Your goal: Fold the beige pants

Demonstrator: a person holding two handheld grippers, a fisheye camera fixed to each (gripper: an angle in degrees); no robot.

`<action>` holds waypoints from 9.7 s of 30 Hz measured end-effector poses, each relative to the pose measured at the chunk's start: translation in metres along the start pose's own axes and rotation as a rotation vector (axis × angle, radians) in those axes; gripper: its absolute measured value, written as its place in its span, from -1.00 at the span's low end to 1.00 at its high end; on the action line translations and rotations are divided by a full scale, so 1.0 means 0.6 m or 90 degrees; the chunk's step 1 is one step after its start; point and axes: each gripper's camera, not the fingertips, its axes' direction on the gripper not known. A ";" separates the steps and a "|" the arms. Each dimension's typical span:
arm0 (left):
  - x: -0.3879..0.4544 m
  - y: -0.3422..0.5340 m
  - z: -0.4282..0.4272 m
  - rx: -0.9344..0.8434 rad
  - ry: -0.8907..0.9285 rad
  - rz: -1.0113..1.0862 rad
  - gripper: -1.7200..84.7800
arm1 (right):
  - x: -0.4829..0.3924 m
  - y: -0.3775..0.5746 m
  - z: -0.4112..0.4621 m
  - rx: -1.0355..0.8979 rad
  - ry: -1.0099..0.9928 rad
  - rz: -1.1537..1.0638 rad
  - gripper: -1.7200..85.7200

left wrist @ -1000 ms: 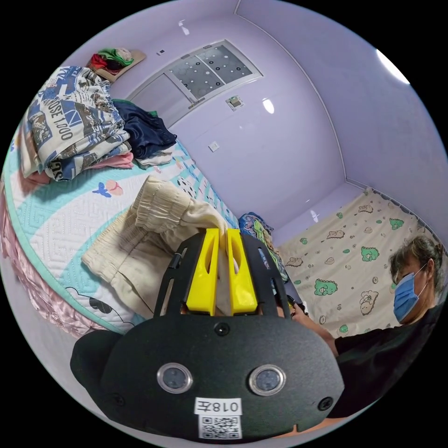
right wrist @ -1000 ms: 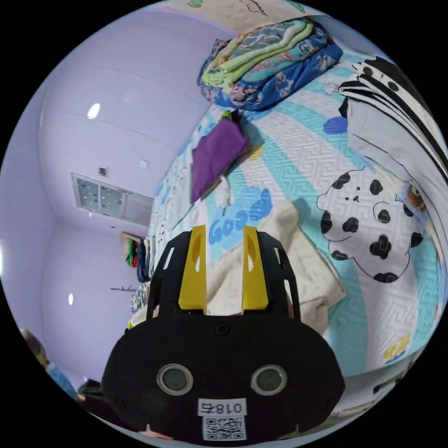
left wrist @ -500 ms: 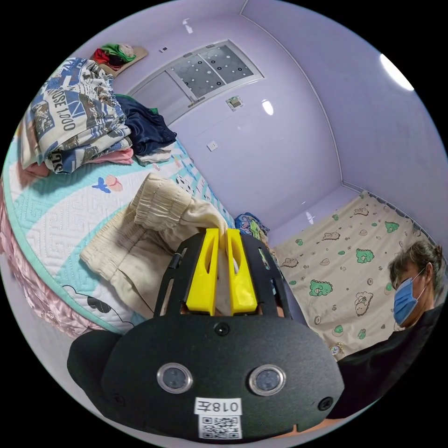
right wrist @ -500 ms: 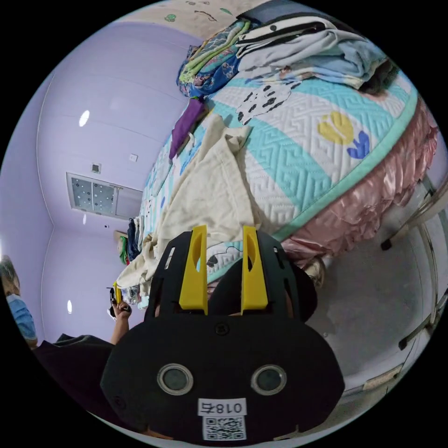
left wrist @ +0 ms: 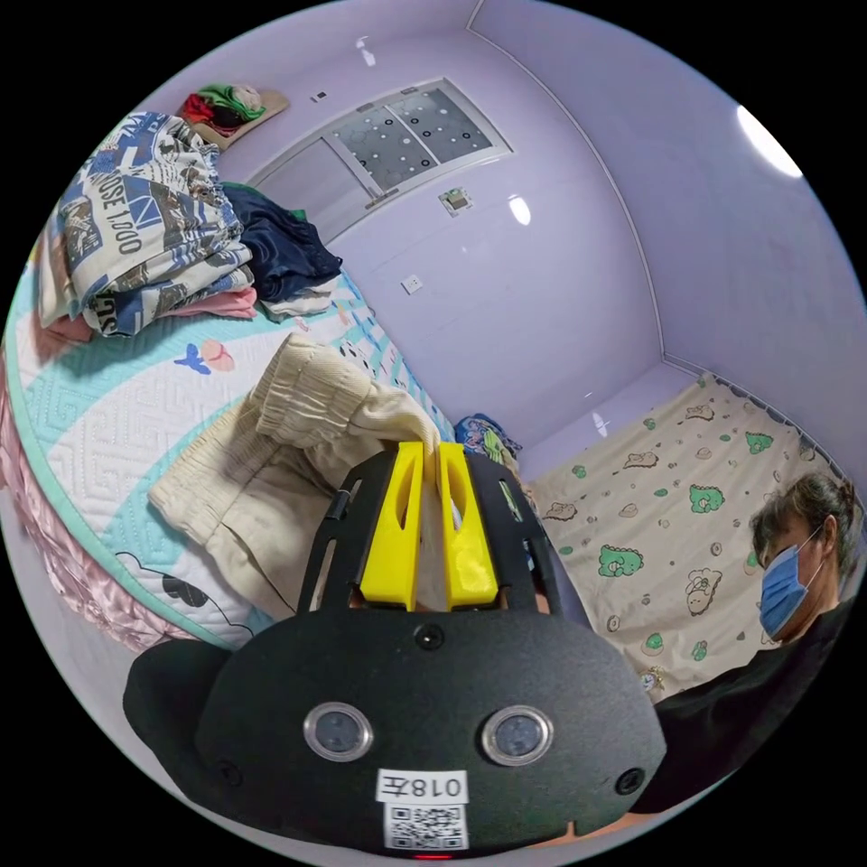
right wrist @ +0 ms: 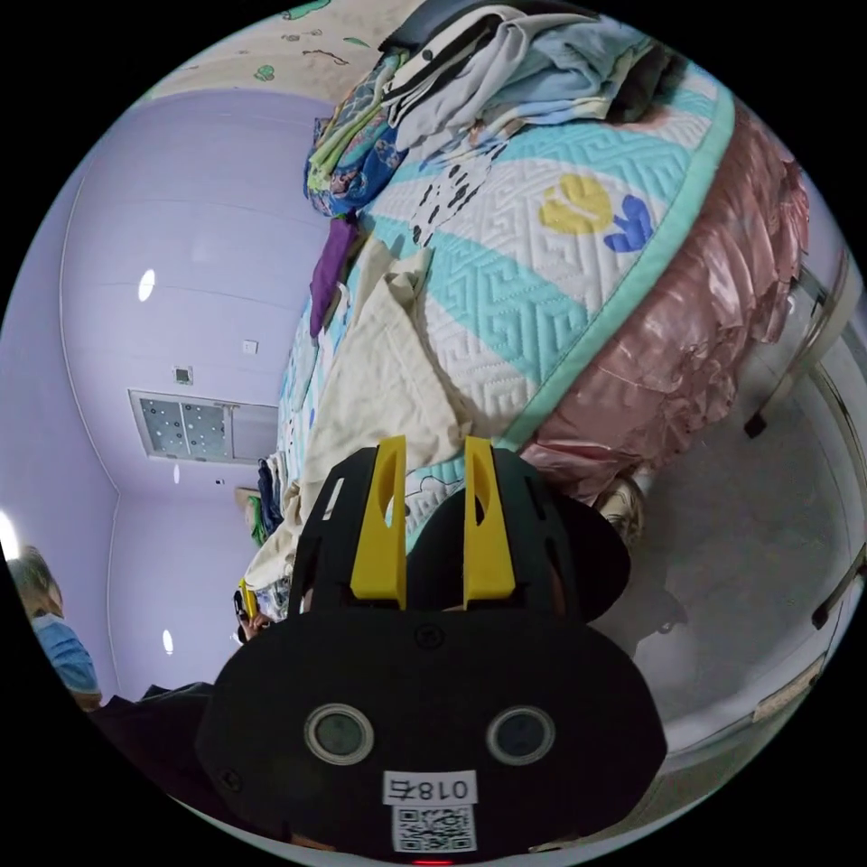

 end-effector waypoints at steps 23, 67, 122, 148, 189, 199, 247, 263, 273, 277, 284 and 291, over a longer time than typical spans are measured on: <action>0.038 -0.021 0.034 -0.026 -0.033 0.042 -0.95 | -0.045 0.011 -0.088 0.101 -0.185 -0.068 -0.93; -0.023 0.042 0.119 -0.287 -0.394 0.068 -0.69 | -0.170 -0.141 0.077 0.107 0.015 -0.089 -0.71; -0.217 0.019 0.055 -0.260 -0.190 -0.092 -0.89 | -0.092 -0.186 -0.041 0.051 -0.062 -0.017 -0.76; -0.225 -0.054 0.026 -0.329 -0.178 -0.046 -0.90 | -0.148 -0.045 -0.140 0.045 0.041 -0.085 -0.97; -0.042 -0.419 0.679 -0.744 -0.333 0.522 -0.84 | -0.682 0.033 0.472 -0.159 0.573 -0.829 -0.93; 0.124 -0.434 0.495 -0.549 -0.375 0.591 -0.97 | -0.757 0.061 0.333 -0.014 0.626 -0.804 -0.96; 0.047 -0.266 -0.112 -0.566 -0.202 0.354 -0.84 | -0.205 0.394 -0.026 -0.199 0.515 -0.657 -0.81; 0.273 -0.249 0.273 -0.539 -0.017 0.572 -0.84 | -0.309 0.156 0.060 -0.082 0.363 -0.649 -0.75; 0.320 -0.225 0.484 -0.622 -0.045 0.593 -0.75 | -0.275 0.063 0.085 -0.178 0.411 -0.671 -0.79; 0.332 -0.224 0.500 -0.623 -0.059 0.589 -0.76 | -0.296 0.074 0.081 -0.165 0.461 -0.763 -0.95; 0.358 -0.223 0.506 -0.623 -0.057 0.583 -0.77 | -0.295 0.038 0.053 -0.168 0.421 -0.756 -0.75; 0.393 -0.225 0.522 -0.628 -0.066 0.583 -0.78 | -0.279 0.021 0.078 -0.171 0.457 -0.740 -0.81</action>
